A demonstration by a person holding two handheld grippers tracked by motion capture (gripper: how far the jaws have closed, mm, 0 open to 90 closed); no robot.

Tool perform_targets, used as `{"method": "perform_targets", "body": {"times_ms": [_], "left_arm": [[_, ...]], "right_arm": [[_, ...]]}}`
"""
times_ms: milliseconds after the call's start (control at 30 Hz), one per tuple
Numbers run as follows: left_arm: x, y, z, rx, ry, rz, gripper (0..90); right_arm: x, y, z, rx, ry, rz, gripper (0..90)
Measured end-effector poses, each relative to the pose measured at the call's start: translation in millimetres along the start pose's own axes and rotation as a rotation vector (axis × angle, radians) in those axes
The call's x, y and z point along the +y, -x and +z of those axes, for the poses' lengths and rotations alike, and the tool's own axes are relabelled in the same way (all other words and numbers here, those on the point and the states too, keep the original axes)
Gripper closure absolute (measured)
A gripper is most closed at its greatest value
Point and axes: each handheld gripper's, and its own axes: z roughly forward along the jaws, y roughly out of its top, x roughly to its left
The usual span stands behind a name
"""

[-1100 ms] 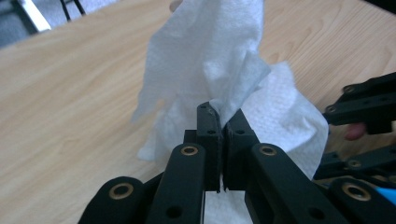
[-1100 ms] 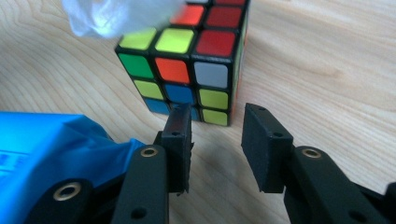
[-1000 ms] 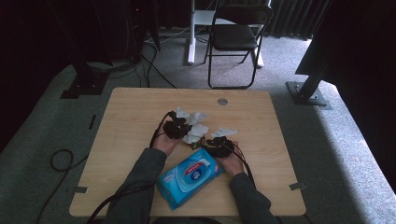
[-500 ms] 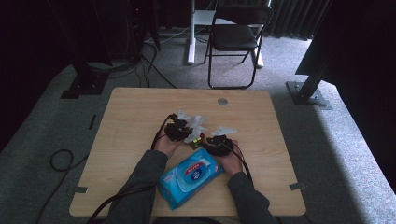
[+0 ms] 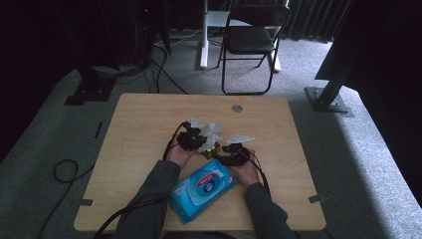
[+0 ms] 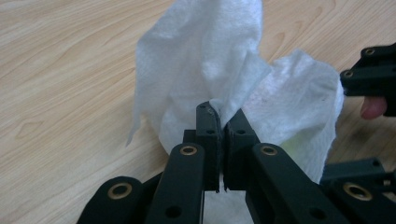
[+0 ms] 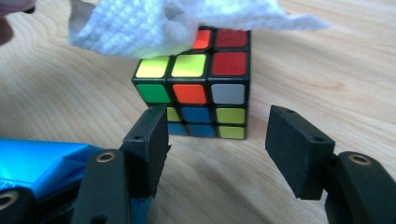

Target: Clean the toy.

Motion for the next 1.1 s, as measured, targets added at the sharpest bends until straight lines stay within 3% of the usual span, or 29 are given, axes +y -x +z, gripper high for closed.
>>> {"method": "perform_targets", "body": {"times_ms": [267, 500, 700, 833, 900, 1100], "left_arm": [[8.5, 8.7, 9.4, 0.012, 0.0, 0.002, 87.0], [13.7, 11.5, 15.9, 0.013, 0.007, -0.022, 87.0], [13.7, 13.8, 16.1, 0.015, 0.006, -0.015, 86.8], [13.2, 15.5, 14.1, 0.026, -0.005, 0.015, 86.6], [13.0, 16.7, 12.5, 0.025, -0.016, 0.03, 86.6], [14.1, 20.0, 10.0, 0.014, -0.044, 0.076, 86.7]], "right_arm": [[-0.1, 0.6, 0.8, -0.022, 0.012, 0.002, 33.0], [-1.1, 3.0, 3.2, -0.003, 0.008, 0.019, 29.7], [-1.2, 4.6, 4.4, -0.035, 0.017, 0.034, 26.1], [-1.2, 4.4, 3.8, -0.084, 0.014, 0.029, 28.7], [-1.0, 4.9, 2.9, -0.084, 0.013, 0.02, 32.0], [-1.8, 5.1, 6.3, -0.073, 0.01, 0.009, 30.6]]}}
